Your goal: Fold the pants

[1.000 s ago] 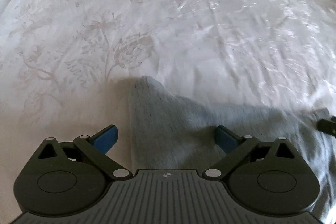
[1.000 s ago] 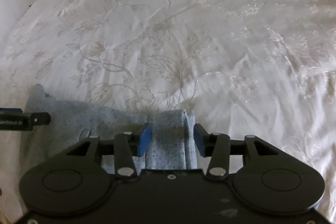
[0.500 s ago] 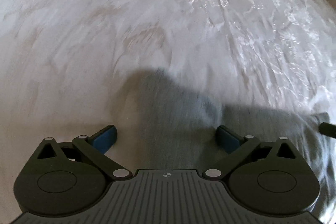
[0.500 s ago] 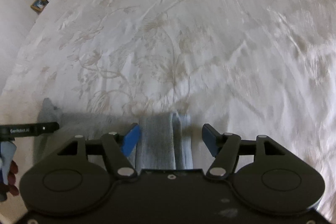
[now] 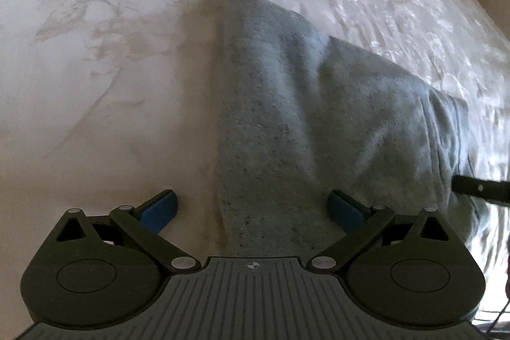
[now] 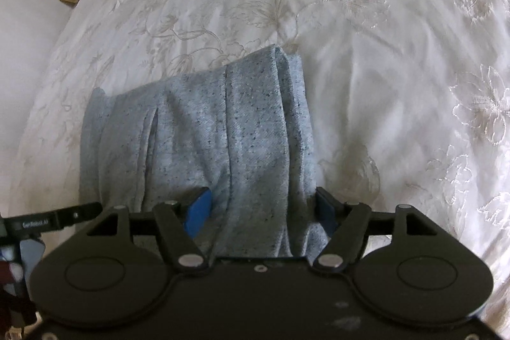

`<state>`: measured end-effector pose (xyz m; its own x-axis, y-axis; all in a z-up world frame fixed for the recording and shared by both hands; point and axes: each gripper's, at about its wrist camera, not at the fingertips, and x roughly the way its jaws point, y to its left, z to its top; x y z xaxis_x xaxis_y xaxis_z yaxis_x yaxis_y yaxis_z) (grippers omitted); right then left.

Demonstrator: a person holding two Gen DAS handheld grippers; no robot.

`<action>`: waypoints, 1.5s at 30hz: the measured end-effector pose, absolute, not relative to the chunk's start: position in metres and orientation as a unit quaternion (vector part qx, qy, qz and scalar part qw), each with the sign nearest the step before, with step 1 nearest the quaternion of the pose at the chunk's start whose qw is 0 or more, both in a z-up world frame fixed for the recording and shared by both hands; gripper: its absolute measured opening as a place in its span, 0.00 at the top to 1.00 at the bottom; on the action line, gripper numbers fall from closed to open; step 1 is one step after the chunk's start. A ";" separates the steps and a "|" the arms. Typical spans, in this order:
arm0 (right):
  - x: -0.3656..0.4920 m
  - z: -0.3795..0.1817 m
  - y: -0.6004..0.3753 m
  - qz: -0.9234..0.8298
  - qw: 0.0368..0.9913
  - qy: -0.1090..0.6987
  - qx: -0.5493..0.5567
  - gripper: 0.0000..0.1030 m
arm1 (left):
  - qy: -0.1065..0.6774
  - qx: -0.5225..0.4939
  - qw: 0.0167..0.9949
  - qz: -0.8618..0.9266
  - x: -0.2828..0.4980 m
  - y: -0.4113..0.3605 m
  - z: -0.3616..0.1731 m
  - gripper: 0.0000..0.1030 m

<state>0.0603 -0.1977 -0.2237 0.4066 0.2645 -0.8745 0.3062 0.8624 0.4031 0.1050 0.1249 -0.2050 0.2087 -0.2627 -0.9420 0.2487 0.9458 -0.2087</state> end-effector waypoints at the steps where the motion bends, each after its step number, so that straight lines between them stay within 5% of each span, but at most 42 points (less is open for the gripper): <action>1: 0.062 -0.225 -0.197 -0.013 0.796 0.546 0.262 0.23 | 0.606 0.001 0.777 -0.170 0.107 0.122 -0.207 0.00; 17: 0.102 -0.247 -0.180 0.006 0.790 0.553 0.266 0.00 | 0.573 0.017 0.801 -0.172 0.122 0.090 -0.223 0.00; 26: 0.115 -0.252 -0.180 0.026 0.785 0.558 0.268 0.00 | 0.594 0.012 0.786 -0.172 0.133 0.088 -0.222 0.00; 28: 0.115 -0.248 -0.182 0.031 0.787 0.559 0.259 0.29 | 0.594 0.012 0.786 -0.173 0.134 0.086 -0.220 0.05; 30: 0.110 -0.240 -0.191 0.035 0.789 0.554 0.264 0.53 | 0.582 0.010 0.791 -0.187 0.128 0.085 -0.212 0.38; 31: 0.108 -0.235 -0.193 0.034 0.789 0.551 0.268 0.65 | 0.579 0.009 0.793 -0.192 0.125 0.081 -0.206 0.46; 33: 0.106 -0.222 -0.192 0.037 0.797 0.542 0.264 0.72 | 0.569 0.022 0.801 -0.185 0.119 0.075 -0.196 0.67; 35: 0.103 -0.205 -0.185 0.043 0.808 0.534 0.245 0.74 | 0.563 0.021 0.808 -0.172 0.114 0.074 -0.187 0.74; 45: 0.149 -0.131 -0.155 0.113 0.861 0.457 0.191 0.76 | 0.483 -0.002 0.866 -0.129 0.140 0.099 -0.118 0.82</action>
<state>0.1486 -0.1549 -0.1305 0.5558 0.3705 -0.7442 -0.0202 0.9010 0.4334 0.1400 0.0990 -0.1180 0.4998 -0.2256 -0.8363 0.2216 0.9666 -0.1283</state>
